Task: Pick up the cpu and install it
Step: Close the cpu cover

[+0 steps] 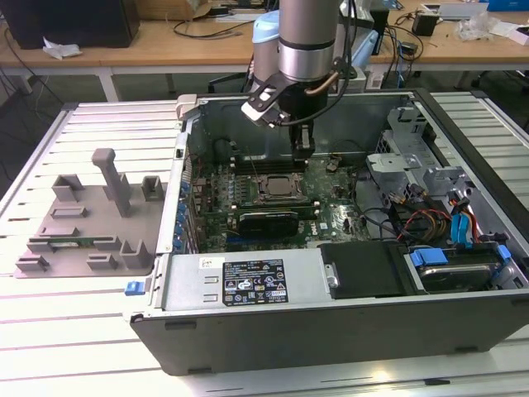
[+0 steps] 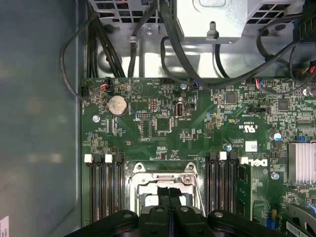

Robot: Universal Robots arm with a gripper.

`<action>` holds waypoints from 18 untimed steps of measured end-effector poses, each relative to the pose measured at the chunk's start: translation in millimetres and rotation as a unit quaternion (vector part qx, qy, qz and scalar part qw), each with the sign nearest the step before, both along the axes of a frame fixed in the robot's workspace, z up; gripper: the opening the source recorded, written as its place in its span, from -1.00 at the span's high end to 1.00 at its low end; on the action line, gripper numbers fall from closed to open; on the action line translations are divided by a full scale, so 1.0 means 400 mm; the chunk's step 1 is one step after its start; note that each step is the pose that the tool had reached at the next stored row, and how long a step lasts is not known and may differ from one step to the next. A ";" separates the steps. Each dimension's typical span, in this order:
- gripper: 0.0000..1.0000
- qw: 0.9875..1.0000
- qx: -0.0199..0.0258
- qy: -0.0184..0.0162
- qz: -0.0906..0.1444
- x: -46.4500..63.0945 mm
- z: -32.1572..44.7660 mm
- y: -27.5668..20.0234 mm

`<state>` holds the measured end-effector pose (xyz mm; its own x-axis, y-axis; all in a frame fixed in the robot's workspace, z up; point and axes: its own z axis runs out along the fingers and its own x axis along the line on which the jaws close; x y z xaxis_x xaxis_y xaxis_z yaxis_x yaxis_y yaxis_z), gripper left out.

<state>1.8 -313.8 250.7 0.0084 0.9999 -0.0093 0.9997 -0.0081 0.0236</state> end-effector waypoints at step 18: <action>0.79 1.000 0.000 0.000 0.000 -0.037 -0.008 0.000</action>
